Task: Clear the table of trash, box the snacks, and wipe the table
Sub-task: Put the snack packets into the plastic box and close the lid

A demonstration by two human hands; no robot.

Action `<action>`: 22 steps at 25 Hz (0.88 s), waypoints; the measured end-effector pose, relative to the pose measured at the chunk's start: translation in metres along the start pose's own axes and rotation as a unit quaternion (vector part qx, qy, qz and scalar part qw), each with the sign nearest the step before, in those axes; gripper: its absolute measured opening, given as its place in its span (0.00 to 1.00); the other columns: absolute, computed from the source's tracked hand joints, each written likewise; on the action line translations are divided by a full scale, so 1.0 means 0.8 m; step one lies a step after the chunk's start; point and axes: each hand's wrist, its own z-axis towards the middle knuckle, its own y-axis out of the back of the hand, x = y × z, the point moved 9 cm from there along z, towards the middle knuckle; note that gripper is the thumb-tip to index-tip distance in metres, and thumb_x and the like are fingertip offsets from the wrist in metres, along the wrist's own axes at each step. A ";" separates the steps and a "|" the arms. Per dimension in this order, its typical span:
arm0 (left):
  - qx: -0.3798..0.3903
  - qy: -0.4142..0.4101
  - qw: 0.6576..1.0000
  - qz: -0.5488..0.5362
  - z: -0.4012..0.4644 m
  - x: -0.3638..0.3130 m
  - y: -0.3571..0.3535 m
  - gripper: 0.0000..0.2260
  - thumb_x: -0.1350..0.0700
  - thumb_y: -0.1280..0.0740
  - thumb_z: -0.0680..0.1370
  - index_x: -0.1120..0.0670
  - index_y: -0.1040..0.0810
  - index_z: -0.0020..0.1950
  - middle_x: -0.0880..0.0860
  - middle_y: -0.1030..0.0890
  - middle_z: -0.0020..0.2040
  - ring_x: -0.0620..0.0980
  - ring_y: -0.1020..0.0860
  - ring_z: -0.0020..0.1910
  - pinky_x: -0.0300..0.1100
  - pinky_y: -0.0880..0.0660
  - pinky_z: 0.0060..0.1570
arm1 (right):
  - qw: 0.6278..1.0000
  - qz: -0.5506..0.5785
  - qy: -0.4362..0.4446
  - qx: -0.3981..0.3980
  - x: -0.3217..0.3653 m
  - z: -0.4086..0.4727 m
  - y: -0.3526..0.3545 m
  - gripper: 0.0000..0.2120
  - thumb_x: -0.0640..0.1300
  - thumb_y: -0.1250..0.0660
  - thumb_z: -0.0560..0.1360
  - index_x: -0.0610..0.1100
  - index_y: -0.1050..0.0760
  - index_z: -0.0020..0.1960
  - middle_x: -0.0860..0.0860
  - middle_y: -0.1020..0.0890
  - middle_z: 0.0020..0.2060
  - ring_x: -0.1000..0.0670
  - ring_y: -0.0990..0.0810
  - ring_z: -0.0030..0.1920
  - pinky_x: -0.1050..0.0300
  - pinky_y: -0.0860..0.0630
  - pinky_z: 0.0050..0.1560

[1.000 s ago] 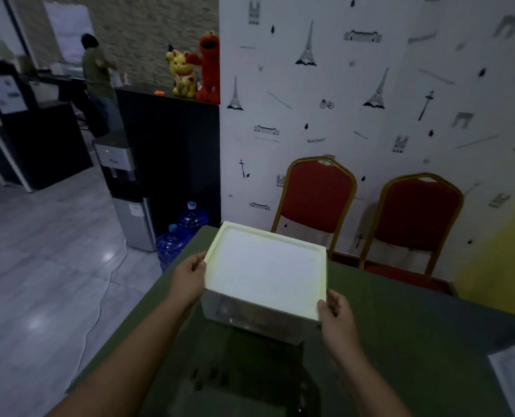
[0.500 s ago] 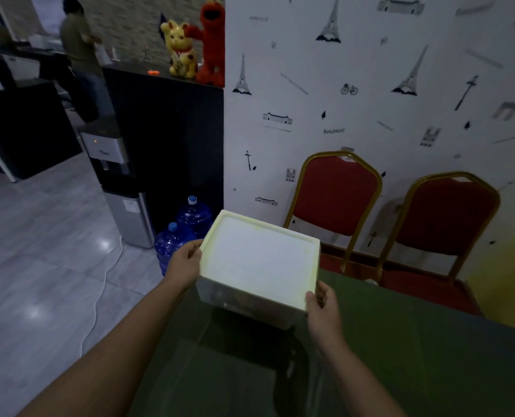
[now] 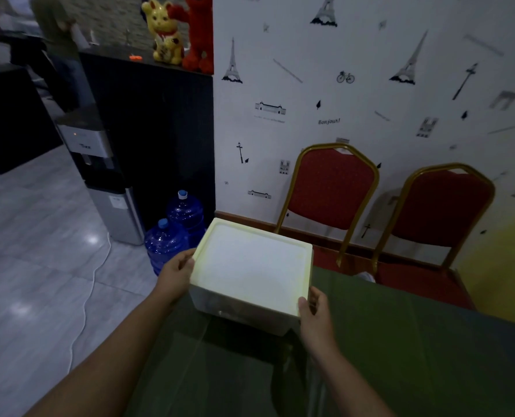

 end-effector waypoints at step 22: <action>0.084 -0.341 0.882 0.313 -0.170 -0.098 -0.196 0.32 0.36 0.41 0.72 0.47 0.37 0.74 0.46 0.39 0.77 0.49 0.43 0.76 0.53 0.49 0.75 | 0.985 -0.097 0.076 -0.118 -0.050 -0.105 0.192 0.24 0.45 0.34 0.77 0.53 0.35 0.71 0.50 0.32 0.70 0.49 0.35 0.71 0.49 0.36 0.71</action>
